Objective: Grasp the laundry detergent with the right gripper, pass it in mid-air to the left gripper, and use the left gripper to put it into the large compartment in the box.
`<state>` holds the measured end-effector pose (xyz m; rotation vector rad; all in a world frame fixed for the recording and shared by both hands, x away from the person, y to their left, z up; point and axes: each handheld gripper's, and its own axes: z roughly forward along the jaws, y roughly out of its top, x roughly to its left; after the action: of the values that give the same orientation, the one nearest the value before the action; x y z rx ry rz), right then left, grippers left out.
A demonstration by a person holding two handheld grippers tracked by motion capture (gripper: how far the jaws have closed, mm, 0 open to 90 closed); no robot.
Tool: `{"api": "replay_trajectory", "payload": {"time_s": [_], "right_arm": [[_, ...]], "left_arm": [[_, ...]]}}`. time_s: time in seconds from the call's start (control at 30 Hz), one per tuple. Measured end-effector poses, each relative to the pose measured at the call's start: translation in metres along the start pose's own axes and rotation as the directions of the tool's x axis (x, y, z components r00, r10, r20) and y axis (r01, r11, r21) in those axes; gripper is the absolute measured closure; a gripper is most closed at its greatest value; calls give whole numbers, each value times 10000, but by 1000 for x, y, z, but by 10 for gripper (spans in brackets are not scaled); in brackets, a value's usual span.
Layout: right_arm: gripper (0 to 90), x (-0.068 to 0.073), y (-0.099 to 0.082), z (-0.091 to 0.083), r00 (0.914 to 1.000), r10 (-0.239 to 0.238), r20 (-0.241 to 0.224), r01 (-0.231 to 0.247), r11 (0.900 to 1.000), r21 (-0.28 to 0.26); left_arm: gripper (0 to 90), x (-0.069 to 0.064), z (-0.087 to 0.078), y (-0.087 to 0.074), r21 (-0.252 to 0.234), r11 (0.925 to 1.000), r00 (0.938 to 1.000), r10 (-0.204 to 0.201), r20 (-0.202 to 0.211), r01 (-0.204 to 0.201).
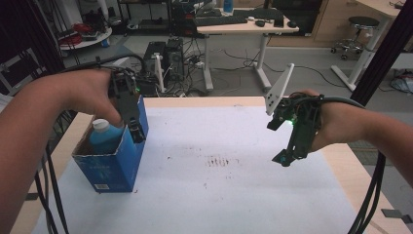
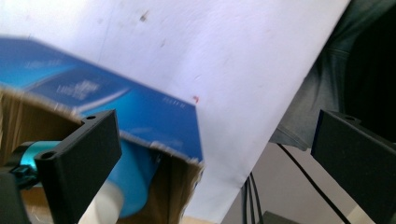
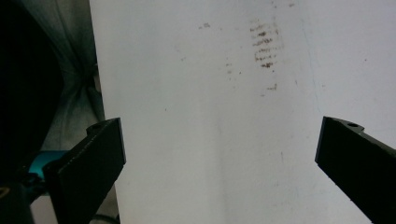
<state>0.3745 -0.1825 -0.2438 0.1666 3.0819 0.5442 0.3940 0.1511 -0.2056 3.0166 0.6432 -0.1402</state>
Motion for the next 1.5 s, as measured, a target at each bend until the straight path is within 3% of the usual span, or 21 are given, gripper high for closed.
{"api": "replay_trajectory", "payload": {"time_s": [0.13, 0.2, 0.27, 0.3, 0.43, 0.67, 0.97, 1.1, 1.5], "right_arm": [[7, -1, 2, -2, 9999, -107, -1, 107, 9993, 349], [8, -2, 3, -3, 9998, -210, 34, 208, 9990, 401], [8, -2, 5, -4, 9998, -201, 4, 200, 9981, 577], [8, -2, 6, -4, 9998, -201, -2, 201, 9976, 655], [8, -3, 9, -3, 9991, -425, -24, 425, 9940, 1012], [8, -9, 10, -2, 9982, -586, -101, 594, 9901, 1270], [8, -15, 4, -1, 9987, -490, -136, 505, 9866, 1553], [7, -17, 2, -1, 9988, -484, -63, 488, 9851, 1647], [8, -17, 2, 0, 9987, -517, 3, 509, 9854, 1623]], "left_arm": [[16, -11, 3, 14, -92, 9964, 9965, 838, 44, -837], [16, -16, 6, 21, -63, 9919, 9918, 1270, 118, -1270], [16, -18, 9, 26, -58, 9898, 9896, 1421, 201, -1420], [16, -20, 11, 29, -31, 9852, 9851, 1716, 131, -1716], [16, -24, 17, 37, 124, 9796, 9795, 2005, 176, -2007], [16, -23, 24, 45, 260, 9730, 9732, 2287, 256, -2293], [16, -18, 33, 50, 244, 9721, 9720, 2324, 334, -2333], [16, -17, 35, 50, 246, 9747, 9746, 2211, 367, -2220], [16, -18, 36, 51, 331, 9755, 9755, 2162, 414, -2176]]}}
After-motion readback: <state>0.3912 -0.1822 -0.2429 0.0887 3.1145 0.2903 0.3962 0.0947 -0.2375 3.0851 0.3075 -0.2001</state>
